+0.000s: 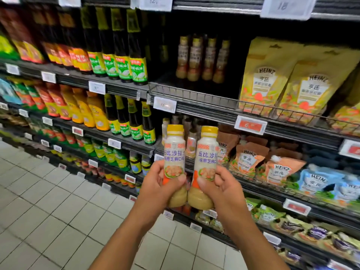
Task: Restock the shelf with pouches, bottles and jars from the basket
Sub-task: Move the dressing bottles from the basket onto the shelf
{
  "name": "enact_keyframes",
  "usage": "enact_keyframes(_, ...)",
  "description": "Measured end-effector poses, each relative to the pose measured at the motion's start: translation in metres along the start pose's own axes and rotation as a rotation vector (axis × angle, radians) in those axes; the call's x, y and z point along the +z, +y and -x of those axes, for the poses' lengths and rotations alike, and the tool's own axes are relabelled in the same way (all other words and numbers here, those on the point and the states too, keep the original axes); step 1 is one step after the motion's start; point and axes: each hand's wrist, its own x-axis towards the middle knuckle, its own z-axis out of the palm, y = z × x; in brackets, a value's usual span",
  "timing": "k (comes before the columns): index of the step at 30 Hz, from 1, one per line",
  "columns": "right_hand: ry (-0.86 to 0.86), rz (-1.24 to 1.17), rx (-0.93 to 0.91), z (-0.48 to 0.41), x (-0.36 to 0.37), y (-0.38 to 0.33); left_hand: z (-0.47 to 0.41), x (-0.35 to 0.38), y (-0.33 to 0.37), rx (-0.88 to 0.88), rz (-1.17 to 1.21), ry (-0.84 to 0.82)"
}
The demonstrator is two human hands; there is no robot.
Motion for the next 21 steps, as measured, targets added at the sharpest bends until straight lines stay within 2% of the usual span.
enact_keyframes(9, -0.009, 0.046, -0.089, -0.060, 0.009, -0.023, -0.062, -0.002, 0.024, 0.081, 0.035, -0.015)
enact_keyframes(21, 0.023, 0.004, -0.241, -0.183, -0.002, -0.074, -0.197, 0.023, 0.082, 0.199, -0.022, -0.045)
